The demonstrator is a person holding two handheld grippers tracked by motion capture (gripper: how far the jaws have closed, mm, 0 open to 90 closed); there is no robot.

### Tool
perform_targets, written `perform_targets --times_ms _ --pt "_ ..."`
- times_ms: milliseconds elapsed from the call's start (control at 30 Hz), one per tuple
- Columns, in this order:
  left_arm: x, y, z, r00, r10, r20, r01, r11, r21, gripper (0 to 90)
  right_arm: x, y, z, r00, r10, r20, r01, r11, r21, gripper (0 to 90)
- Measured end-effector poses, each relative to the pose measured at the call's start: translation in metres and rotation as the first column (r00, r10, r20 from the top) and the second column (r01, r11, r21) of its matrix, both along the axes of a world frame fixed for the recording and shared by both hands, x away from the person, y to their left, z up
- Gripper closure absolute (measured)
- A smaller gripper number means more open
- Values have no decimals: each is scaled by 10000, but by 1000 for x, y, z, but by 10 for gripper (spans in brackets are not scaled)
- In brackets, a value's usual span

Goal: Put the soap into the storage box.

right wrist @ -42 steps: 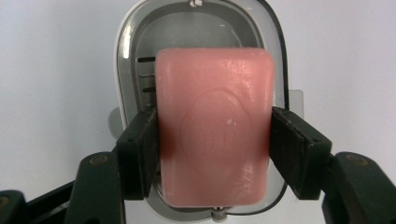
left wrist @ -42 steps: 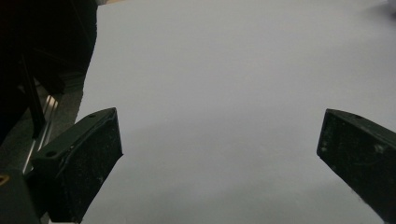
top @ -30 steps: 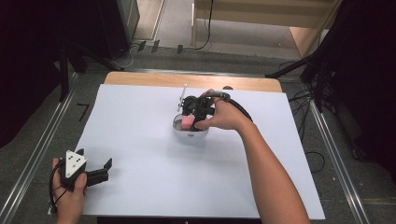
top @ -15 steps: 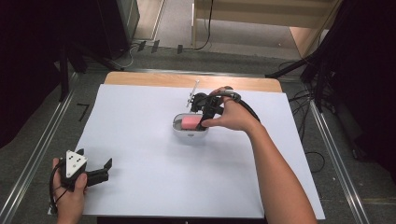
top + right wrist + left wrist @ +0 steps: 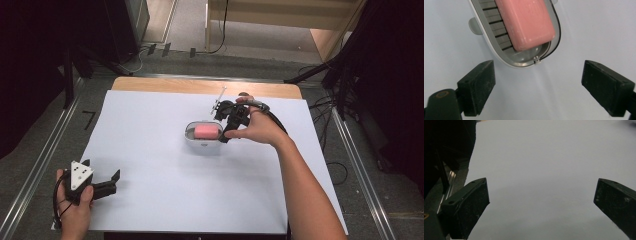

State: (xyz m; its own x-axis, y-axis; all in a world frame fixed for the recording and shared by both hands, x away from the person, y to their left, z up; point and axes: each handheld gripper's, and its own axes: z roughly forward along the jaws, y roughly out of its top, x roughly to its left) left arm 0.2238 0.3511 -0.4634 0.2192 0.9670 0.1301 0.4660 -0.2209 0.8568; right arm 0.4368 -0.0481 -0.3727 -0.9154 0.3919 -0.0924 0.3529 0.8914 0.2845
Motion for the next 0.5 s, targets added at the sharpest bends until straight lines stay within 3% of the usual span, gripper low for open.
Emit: perform_targets --times_ms 33,67,233,367,500 --pt "0 0 0 10000 0 0 0 10000 0 5 0 0 0 10000 0 0 0 10000 0 101" --pt "0 0 0 10000 -3 -1 3 10000 4 5 0 -3 -2 9996 -233 -138 233 9997 -25 23" --pt "0 0 0 10000 10 18 -10 10000 14 5 -3 -12 -4 9978 -655 -133 655 9979 1 0" --pt "0 -1 0 10000 43 26 -43 10000 48 5 -5 -27 -4 9924 -1228 -76 1230 9919 314 0" --pt "0 -1 0 10000 36 26 -36 10000 76 5 -7 -37 -5 9901 -1401 -80 1403 9895 333 0"
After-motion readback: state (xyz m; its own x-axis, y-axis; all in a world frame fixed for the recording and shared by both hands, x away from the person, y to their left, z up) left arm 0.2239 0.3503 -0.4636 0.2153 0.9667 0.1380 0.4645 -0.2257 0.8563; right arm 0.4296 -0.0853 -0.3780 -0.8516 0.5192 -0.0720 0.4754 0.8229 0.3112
